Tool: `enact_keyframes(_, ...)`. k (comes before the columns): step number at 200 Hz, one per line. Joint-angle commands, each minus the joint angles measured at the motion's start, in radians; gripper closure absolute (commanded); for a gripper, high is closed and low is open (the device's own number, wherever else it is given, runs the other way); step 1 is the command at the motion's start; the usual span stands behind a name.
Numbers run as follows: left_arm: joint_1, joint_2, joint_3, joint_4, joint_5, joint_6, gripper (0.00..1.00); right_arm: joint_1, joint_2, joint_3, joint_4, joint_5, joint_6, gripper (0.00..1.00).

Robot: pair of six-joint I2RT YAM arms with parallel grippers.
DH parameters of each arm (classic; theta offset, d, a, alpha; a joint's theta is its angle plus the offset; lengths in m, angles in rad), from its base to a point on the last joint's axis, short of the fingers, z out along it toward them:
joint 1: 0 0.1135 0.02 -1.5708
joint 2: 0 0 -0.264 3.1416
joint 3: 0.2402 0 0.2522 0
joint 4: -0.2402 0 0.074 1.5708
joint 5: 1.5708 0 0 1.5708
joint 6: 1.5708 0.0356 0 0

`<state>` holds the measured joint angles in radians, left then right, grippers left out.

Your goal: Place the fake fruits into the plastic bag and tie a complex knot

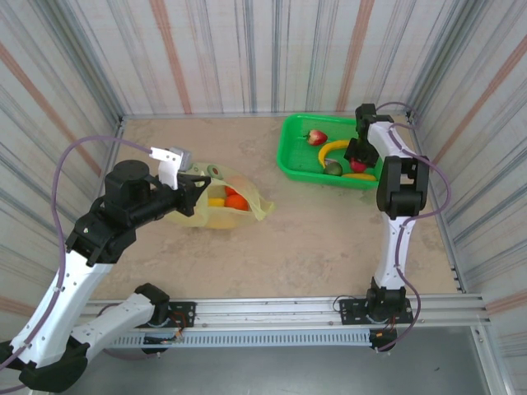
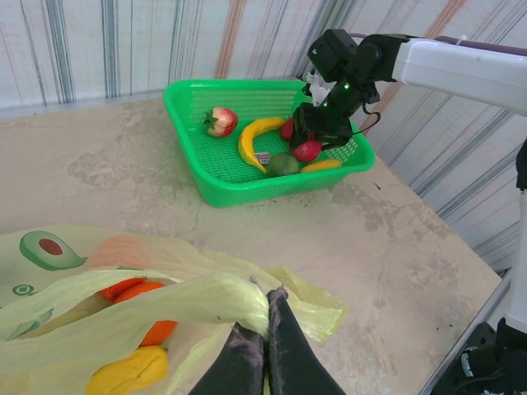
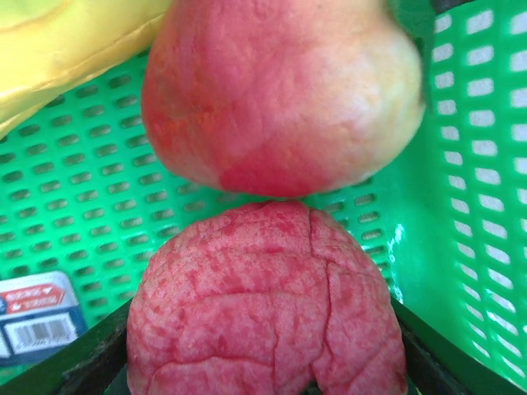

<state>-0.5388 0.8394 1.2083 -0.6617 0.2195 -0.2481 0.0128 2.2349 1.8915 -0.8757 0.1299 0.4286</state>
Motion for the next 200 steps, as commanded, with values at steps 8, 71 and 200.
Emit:
enact_keyframes(8,-0.004,-0.003,0.026,-0.021,-0.027,0.000,1.00,0.004,-0.172,-0.056,0.042,-0.015,-0.013,0.50)
enact_keyframes(71,-0.004,-0.017,0.015,-0.022,-0.039,-0.011,1.00,0.112,-0.509,-0.284,0.229,-0.269,0.020,0.51)
enact_keyframes(200,-0.002,-0.033,0.022,-0.039,-0.045,-0.028,1.00,0.779,-0.643,-0.413,0.411,-0.527,-0.122,0.48)
